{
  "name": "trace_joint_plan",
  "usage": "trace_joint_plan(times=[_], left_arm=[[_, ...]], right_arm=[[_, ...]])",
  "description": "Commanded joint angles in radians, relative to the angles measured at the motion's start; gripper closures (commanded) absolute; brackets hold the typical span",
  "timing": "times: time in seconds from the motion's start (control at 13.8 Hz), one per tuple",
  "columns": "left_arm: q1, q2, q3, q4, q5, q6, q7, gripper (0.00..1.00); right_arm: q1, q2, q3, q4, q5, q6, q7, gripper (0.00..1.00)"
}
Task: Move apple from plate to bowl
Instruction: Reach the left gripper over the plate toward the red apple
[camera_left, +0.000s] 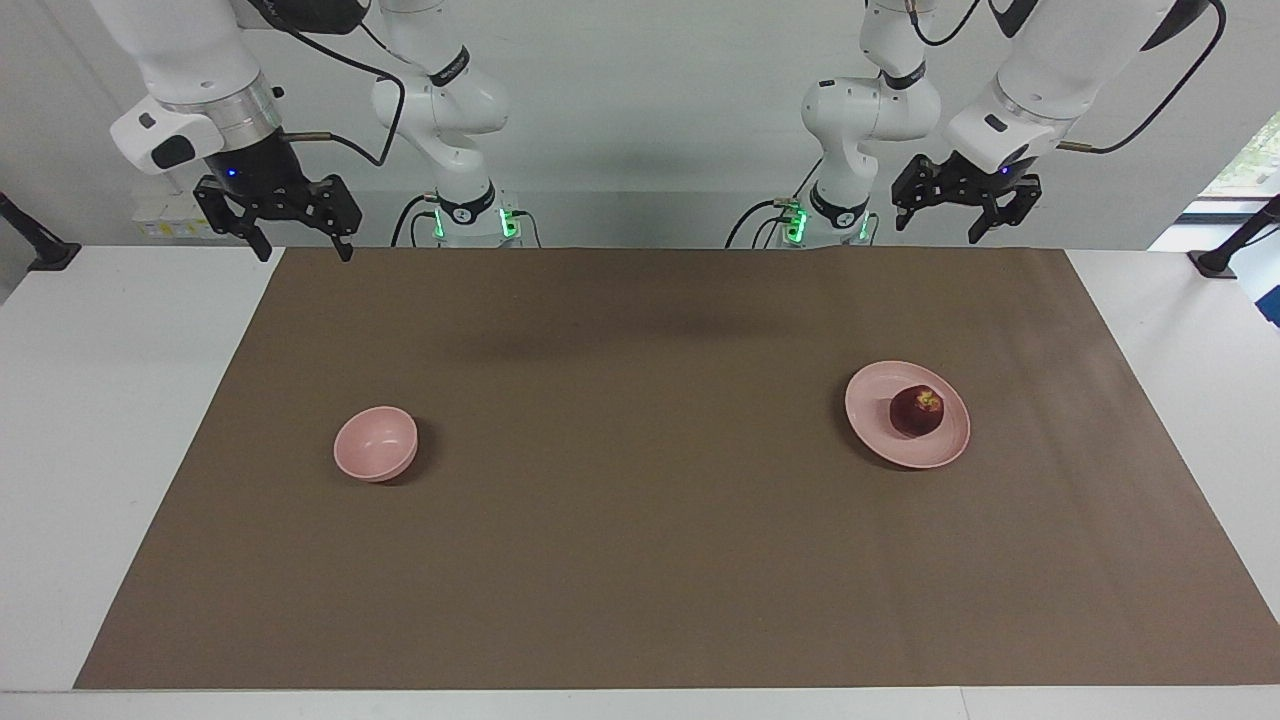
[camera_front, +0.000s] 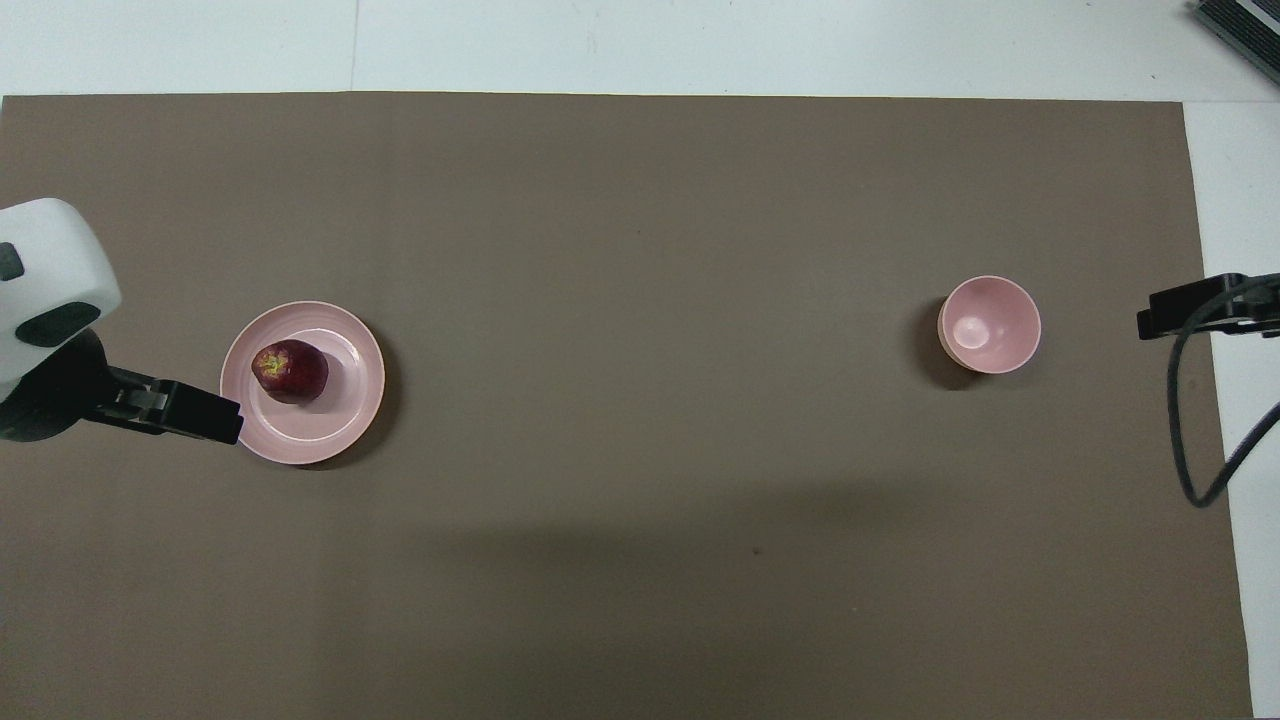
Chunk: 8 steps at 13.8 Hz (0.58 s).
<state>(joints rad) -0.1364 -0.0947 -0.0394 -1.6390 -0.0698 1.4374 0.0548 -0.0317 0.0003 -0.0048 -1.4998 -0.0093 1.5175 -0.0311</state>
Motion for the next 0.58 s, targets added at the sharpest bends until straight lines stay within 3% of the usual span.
trace_joint_plan(times=[0.0,0.51], left_arm=[[0.014,-0.023,-0.002,-0.056,-0.002,0.052,0.013,0.0],[0.015,-0.023,-0.002,-0.123,-0.002,0.115,0.013,0.0]], right_arm=[[-0.002,-0.005,0.005,-0.007,-0.004,-0.008,0.011,0.0],[-0.004,-0.005,0.005,-0.007,-0.004,-0.008,0.011,0.0]])
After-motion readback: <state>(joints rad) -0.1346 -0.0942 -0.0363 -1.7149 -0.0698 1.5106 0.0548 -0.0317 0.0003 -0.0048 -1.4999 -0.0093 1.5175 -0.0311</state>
